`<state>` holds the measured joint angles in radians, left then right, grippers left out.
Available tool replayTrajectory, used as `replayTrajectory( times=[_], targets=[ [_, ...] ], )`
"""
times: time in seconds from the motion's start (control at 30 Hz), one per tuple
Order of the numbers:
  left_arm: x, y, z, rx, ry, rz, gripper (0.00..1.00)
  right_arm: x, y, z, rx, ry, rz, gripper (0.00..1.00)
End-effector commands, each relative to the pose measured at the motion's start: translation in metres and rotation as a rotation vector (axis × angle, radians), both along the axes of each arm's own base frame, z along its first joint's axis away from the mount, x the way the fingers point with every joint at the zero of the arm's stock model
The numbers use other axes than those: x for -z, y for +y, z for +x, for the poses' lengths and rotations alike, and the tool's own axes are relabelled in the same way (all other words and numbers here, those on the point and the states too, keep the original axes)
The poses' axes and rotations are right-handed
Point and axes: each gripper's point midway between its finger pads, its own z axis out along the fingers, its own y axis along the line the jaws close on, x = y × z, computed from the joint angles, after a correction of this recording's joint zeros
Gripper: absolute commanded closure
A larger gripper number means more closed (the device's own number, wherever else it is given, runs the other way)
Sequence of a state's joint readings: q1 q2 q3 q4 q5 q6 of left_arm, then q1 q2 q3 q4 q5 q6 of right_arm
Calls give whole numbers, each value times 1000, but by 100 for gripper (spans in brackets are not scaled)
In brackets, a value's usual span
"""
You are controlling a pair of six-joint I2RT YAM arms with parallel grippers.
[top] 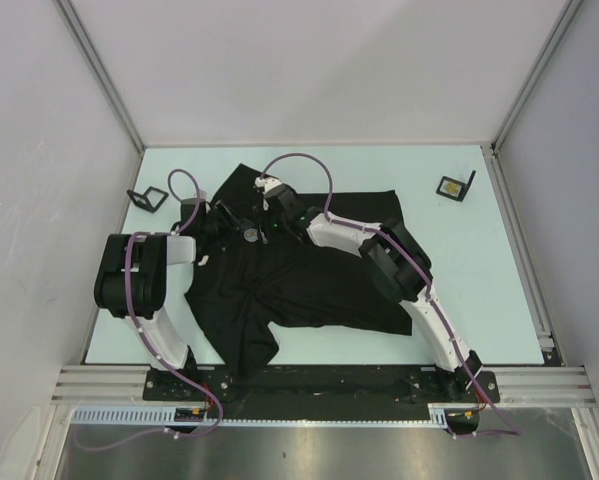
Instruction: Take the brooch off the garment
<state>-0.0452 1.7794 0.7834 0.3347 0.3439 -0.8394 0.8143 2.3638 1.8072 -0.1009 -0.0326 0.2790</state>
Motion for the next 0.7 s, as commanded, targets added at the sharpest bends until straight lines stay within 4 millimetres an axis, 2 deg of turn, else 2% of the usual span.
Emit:
replayTrajectory(
  times=[0.0,0.23,0.4,0.67],
  targets=[
    [-11,0,7,-7,-36,-21,40,-29,7,9,-8,-74,15,58],
    [-13,-5,9,9,-54,-50,40,-28,8,10,-12,-78,14,58],
    [-15,-14,9,39,-64,-104,50,-28,6,11,-7,-87,11,59],
    [-18,-12,7,30,-60,-95,67,-32,9,4,-43,-131,9,61]
  ],
)
